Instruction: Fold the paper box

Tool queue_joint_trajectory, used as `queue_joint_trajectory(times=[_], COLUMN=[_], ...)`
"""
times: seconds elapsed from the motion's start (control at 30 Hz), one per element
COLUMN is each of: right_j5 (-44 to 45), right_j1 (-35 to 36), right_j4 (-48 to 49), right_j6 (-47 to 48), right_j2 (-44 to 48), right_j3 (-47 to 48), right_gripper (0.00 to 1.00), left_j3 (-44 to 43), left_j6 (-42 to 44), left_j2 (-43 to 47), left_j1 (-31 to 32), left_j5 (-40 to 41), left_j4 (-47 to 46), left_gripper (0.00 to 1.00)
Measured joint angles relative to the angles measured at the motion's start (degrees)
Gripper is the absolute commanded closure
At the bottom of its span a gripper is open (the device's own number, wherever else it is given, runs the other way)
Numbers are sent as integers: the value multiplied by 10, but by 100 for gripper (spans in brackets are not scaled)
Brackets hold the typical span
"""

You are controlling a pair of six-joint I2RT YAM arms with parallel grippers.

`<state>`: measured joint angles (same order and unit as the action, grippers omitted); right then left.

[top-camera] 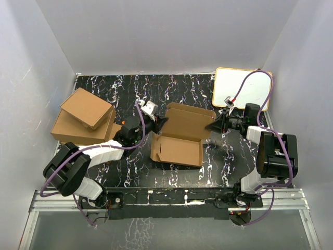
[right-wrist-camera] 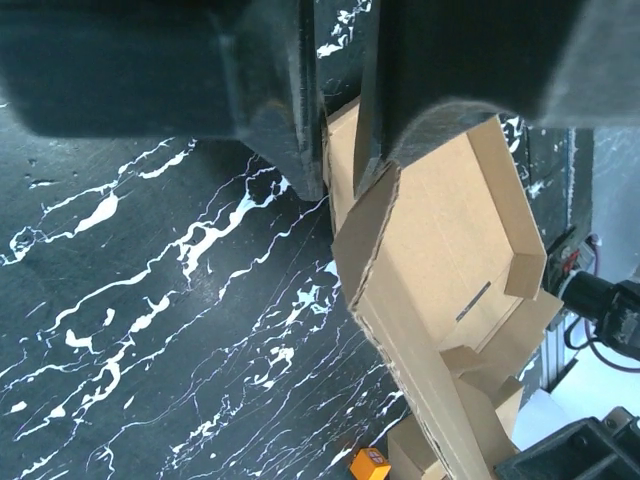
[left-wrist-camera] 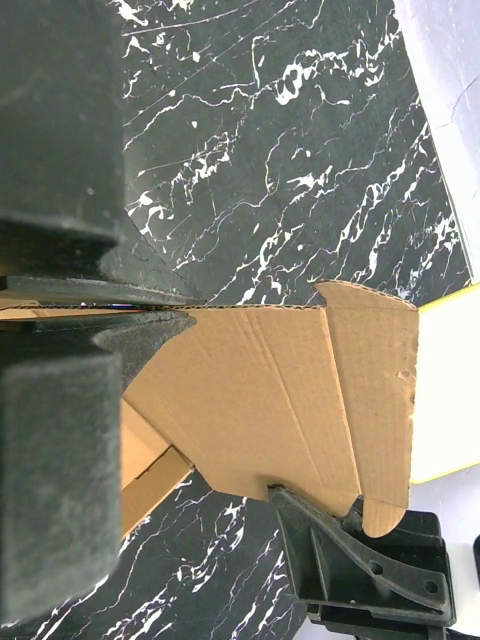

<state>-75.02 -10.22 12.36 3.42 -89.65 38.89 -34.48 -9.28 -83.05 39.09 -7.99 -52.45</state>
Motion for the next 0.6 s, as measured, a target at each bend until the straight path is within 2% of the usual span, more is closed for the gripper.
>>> queue_joint_trajectory(times=[0.1, 0.23, 0.27, 0.37, 0.43, 0.5, 0.6], right_j5=[0, 1, 2, 3, 6, 11, 17], right_j1=[1, 1, 1, 1, 1, 1, 1], right_j4=[-1, -4, -7, -20, -32, -52, -80], right_j6=[3, 10, 12, 25, 41, 63, 94], right_j2=[0, 3, 5, 21, 35, 51, 73], right_j3=[0, 0, 0, 0, 0, 1, 3], right_gripper=[92, 92, 92, 92, 92, 92, 92], left_j3=[0, 0, 0, 0, 0, -2, -14], left_j6=[-2, -4, -4, -9, -18, -37, -76], left_j2=[0, 0, 0, 1, 5, 23, 72], left_j1=[0, 0, 0, 0, 0, 0, 0], left_j5=[0, 1, 2, 14, 28, 49, 83], left_j4=[0, 2, 3, 12, 32, 85, 194], left_gripper=[100, 100, 95, 70, 59, 53, 51])
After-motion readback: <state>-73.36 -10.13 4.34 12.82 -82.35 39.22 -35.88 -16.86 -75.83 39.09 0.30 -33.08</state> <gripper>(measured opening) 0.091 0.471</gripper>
